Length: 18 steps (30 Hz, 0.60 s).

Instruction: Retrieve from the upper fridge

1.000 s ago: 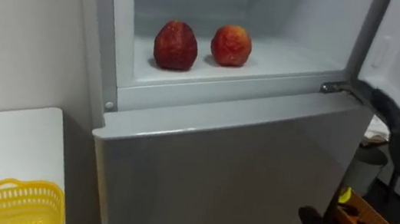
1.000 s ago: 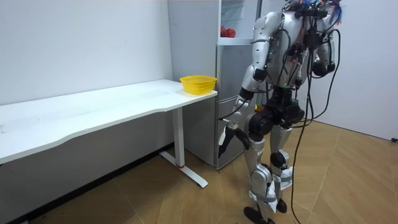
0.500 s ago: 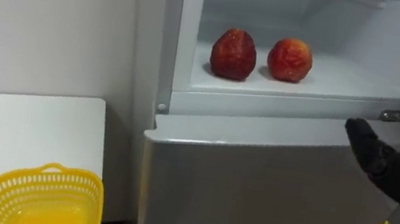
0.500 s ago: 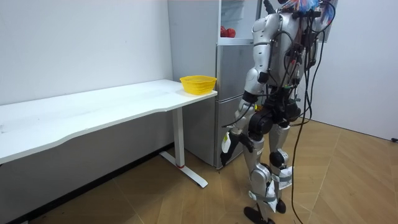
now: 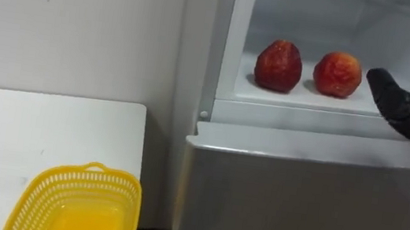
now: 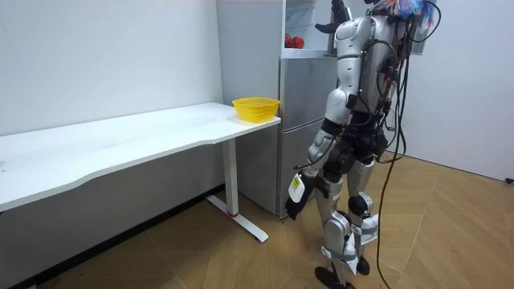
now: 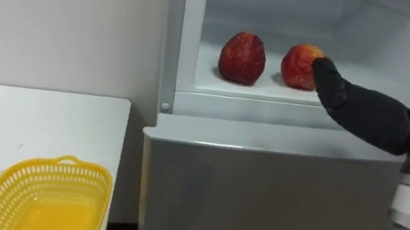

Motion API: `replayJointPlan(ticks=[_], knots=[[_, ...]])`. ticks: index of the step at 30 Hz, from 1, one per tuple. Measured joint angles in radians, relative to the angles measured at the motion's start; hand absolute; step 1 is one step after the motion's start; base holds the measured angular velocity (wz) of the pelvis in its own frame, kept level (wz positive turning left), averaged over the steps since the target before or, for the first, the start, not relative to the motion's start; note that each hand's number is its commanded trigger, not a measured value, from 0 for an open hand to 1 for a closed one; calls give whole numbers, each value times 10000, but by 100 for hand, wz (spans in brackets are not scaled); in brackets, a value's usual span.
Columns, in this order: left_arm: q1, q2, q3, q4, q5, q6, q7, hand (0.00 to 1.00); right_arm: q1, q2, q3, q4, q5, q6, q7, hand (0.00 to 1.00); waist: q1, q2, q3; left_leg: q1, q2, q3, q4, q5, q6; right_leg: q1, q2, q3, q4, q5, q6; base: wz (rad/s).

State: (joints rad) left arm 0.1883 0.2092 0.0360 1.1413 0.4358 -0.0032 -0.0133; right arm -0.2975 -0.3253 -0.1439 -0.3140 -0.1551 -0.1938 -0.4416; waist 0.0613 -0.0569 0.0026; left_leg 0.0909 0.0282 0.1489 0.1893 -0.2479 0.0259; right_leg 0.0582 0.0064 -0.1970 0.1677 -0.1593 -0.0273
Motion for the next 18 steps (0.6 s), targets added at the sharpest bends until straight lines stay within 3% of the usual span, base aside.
replayJointPlan(ticks=[5,10,14,18], knots=[[44,6,-3,-44,86,91,-8,0,-541,1,173,816,-27,125,155,0,60,-2,0,-116,-45,-159,102,4,11,0,-71,-217,12,0,1,10],[24,6,-5,-41,90,322,0,0,-1147,0,450,1649,-26,255,409,0,106,102,56,-131,-35,-260,113,5,13,80,-68,-318,6,0,1,7],[-94,9,-3,-43,91,482,14,0,-1298,-1,452,1949,-6,662,508,0,172,154,42,-173,-39,-401,127,7,10,80,-76,-453,9,0,1,9],[-188,9,-8,-40,93,485,14,0,-1656,-6,570,2171,-6,731,524,0,225,143,34,-176,-39,-423,160,11,6,61,-77,-526,6,-1,2,1]])
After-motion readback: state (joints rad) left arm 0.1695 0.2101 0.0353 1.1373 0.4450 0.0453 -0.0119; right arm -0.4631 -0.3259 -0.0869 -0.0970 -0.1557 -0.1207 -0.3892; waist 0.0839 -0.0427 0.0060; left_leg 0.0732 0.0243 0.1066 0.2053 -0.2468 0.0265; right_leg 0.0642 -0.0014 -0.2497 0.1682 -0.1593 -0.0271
